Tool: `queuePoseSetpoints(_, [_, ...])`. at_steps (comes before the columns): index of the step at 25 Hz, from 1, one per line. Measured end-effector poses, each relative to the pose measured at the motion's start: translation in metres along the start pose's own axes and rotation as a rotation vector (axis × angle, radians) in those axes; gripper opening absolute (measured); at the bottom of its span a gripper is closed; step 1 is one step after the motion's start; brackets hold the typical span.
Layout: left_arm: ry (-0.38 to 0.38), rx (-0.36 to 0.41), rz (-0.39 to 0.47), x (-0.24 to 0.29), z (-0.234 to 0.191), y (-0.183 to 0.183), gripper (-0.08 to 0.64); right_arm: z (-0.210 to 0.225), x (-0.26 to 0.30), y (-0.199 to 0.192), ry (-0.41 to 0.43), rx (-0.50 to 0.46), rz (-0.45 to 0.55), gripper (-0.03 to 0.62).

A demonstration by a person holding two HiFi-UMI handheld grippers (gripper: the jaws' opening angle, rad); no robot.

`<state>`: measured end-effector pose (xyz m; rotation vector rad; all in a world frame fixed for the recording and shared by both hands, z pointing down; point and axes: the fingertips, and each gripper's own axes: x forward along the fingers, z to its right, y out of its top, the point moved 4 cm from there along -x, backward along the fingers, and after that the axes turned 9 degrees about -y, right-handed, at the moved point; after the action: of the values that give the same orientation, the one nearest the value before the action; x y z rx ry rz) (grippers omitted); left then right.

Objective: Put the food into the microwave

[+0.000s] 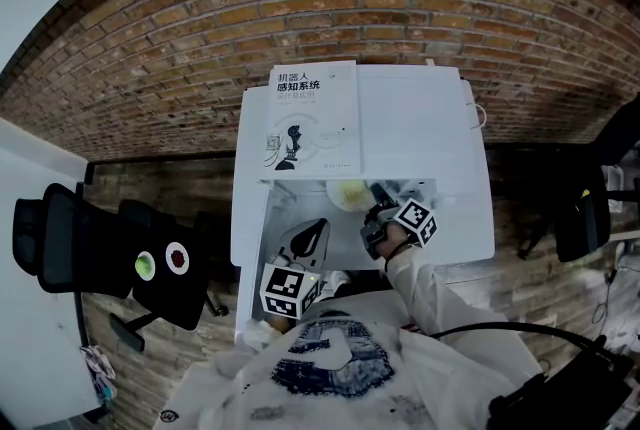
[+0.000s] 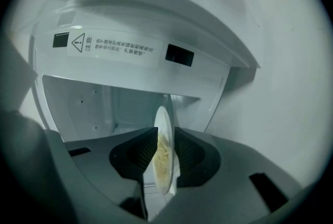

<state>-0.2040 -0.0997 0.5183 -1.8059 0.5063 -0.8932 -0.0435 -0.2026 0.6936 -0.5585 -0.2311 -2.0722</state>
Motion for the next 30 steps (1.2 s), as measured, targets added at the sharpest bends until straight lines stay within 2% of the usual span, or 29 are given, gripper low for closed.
queuePoseSetpoints(5, [-0.002,-0.024,-0.009,0.004,-0.001,-0.006,0.008,-0.002,-0.006,0.001,0.006,-0.002,-0.002,0.089])
queuePoseSetpoints(8, [-0.006,-0.068,-0.028,0.011,-0.002,-0.015,0.008,-0.002,-0.013,0.001,0.006,-0.002,-0.012,0.089])
queuePoseSetpoints(15, [-0.028,-0.221,-0.069,0.033,-0.004,-0.045,0.008,0.005,-0.029,-0.004,0.004,0.0,-0.035,0.089])
queuePoseSetpoints(20, [-0.03,-0.283,-0.109,0.051,-0.008,-0.066,0.008,0.006,-0.027,-0.004,0.001,-0.003,-0.047,0.089])
queuePoseSetpoints(27, [-0.037,-0.482,-0.111,0.073,-0.019,-0.093,0.009,0.005,-0.027,-0.008,-0.005,-0.014,-0.066,0.089])
queuePoseSetpoints(30, [-0.031,-0.538,-0.12,0.08,-0.023,-0.101,0.009,0.006,-0.028,-0.009,-0.011,-0.016,-0.07,0.089])
